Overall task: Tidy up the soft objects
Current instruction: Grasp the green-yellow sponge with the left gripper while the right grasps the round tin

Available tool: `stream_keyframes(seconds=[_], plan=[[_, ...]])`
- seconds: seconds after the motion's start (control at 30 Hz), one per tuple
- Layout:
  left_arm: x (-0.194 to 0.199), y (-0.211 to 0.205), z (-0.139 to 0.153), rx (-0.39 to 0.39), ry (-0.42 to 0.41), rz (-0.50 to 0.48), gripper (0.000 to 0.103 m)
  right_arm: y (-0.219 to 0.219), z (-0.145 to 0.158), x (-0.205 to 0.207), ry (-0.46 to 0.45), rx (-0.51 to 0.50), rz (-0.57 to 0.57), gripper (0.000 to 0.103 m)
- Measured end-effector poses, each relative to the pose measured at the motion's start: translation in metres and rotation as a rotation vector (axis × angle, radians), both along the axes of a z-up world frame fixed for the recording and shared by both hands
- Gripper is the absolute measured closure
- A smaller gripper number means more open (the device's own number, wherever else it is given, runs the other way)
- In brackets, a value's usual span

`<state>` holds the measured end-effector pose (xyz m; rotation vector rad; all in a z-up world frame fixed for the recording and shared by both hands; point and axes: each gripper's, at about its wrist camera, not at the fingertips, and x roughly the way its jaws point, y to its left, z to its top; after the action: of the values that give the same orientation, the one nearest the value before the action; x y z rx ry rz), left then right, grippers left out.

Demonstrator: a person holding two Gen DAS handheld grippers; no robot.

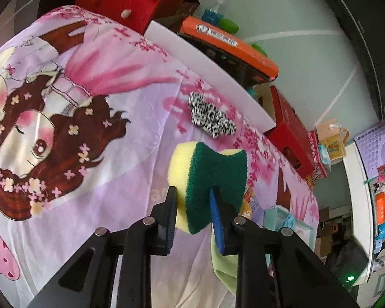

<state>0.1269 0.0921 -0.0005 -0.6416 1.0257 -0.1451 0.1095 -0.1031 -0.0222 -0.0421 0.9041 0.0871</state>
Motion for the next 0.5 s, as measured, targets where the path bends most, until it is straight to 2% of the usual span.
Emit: stream_keyframes(seconds=[0.13, 0.2, 0.5], plan=[[-0.004, 0.010, 0.011, -0.010, -0.030, 0.030, 0.077, 0.009, -0.009, 0.004, 0.007, -0.020, 0.022, 0.019], [-0.005, 0.013, 0.012, -0.006, -0.034, 0.037, 0.077, 0.012, -0.014, 0.007, 0.012, -0.029, 0.030, 0.020], [-0.003, 0.019, 0.005, -0.029, -0.011, 0.048, 0.077, 0.025, -0.031, 0.018, 0.031, -0.101, 0.052, 0.027]])
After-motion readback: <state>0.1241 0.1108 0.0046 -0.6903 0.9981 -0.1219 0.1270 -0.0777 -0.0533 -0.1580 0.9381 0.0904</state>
